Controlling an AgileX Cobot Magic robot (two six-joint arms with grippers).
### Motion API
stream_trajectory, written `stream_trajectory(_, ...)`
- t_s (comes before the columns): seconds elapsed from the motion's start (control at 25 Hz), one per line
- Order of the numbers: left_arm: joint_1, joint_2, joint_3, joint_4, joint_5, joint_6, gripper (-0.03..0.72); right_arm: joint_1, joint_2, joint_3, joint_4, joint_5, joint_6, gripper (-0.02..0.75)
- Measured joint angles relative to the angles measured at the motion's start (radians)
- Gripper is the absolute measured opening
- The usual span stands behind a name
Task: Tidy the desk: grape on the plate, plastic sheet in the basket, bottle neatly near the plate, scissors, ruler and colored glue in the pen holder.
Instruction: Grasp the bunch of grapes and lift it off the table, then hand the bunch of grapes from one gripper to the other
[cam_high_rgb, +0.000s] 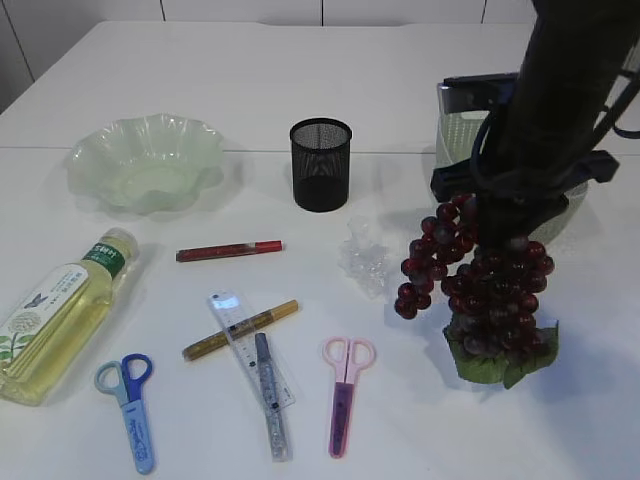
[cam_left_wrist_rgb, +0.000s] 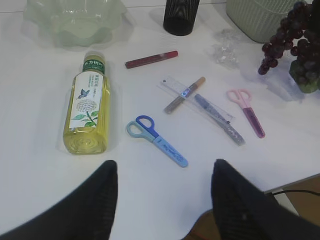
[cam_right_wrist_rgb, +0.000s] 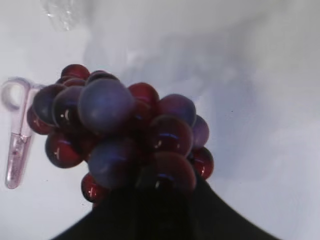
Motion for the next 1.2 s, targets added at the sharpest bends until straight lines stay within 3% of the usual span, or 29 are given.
stream_trajectory(0.16,0.000,0.000,0.000,-0.054,-0.012,0.000,0.435,0.025,-0.070,0.000,0.014,0.006,0.000,0.134)
stream_trajectory(0.44,0.000,0.033,0.000,-0.333,-0.058,0.018,0.435,0.030,-0.184,0.000,0.085,0.016,-0.015,0.134)
stream_trajectory(0.88,0.000,0.292,0.000,-0.557,-0.210,0.382,0.476,0.030,-0.293,-0.004,0.246,0.032,-0.116,0.134)
stream_trajectory(1.2,0.000,0.543,0.000,-0.890,-0.337,0.698,0.496,0.030,-0.311,-0.070,0.453,-0.006,-0.251,0.133)
